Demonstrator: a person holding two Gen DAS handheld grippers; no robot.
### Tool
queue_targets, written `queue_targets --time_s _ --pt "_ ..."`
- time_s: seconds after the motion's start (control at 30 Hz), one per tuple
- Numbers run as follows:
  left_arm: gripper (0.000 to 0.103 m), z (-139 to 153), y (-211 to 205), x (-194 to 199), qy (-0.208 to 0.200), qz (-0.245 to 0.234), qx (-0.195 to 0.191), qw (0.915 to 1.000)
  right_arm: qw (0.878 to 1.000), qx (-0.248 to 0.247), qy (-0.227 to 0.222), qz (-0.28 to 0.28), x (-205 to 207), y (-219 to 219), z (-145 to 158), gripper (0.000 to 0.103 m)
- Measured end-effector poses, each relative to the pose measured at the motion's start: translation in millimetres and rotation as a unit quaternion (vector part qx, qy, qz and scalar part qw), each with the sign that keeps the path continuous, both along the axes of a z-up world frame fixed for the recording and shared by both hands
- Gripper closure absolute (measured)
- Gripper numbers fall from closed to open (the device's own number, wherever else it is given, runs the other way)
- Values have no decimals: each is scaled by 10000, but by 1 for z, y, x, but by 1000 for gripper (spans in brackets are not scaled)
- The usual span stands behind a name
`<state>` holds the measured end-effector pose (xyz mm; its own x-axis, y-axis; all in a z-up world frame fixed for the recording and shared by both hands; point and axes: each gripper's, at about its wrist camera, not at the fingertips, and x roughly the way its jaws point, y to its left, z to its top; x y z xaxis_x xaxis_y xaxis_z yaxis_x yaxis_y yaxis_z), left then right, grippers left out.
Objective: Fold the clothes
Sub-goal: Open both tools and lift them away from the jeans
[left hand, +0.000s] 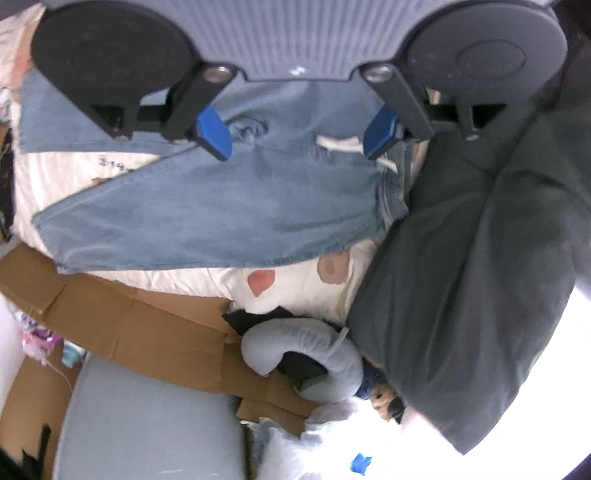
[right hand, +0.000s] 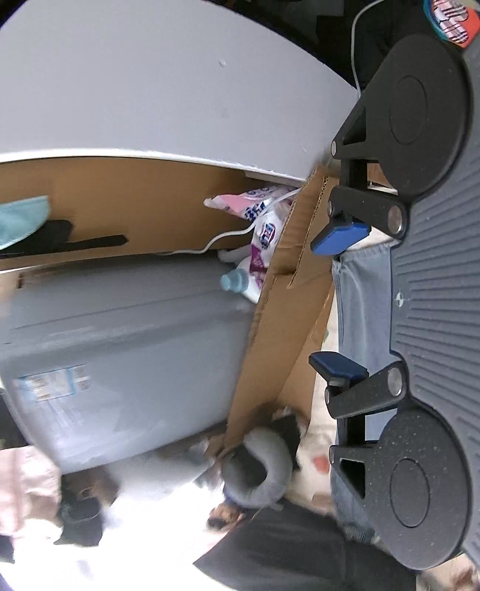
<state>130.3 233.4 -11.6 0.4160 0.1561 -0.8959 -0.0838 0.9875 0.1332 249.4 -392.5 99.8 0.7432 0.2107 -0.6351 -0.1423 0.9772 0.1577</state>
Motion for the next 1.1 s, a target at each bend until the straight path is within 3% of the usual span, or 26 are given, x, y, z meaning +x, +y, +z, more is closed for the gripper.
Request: queue_targets --time_s 0.4,0.43,0.53,0.8,0.9,1.1 --pt "18 64 33 -55 -702 391 -577 9951 9990 -37 -303 318 -81 -18 94 30" --pt "16 67 37 -60 -784 490 -617 9938 9988 22 -328 351 -85 -17 98 26" --pt "16 73 48 -74 -922 654 -688 9912 9975 457 -358 393 -94 -18 105 25" --pt "16 66 65 -115 -925 1080 -697 9874 9974 359 -486 385 -118 -10 82 24" --pt "16 64 68 -131 -844 1114 -443 9892 9972 226 -577 420 -129 -5 68 24" --pt "16 66 75 -164 -770 1318 -386 9875 9968 402 -511 456 -147 -4 44 24"
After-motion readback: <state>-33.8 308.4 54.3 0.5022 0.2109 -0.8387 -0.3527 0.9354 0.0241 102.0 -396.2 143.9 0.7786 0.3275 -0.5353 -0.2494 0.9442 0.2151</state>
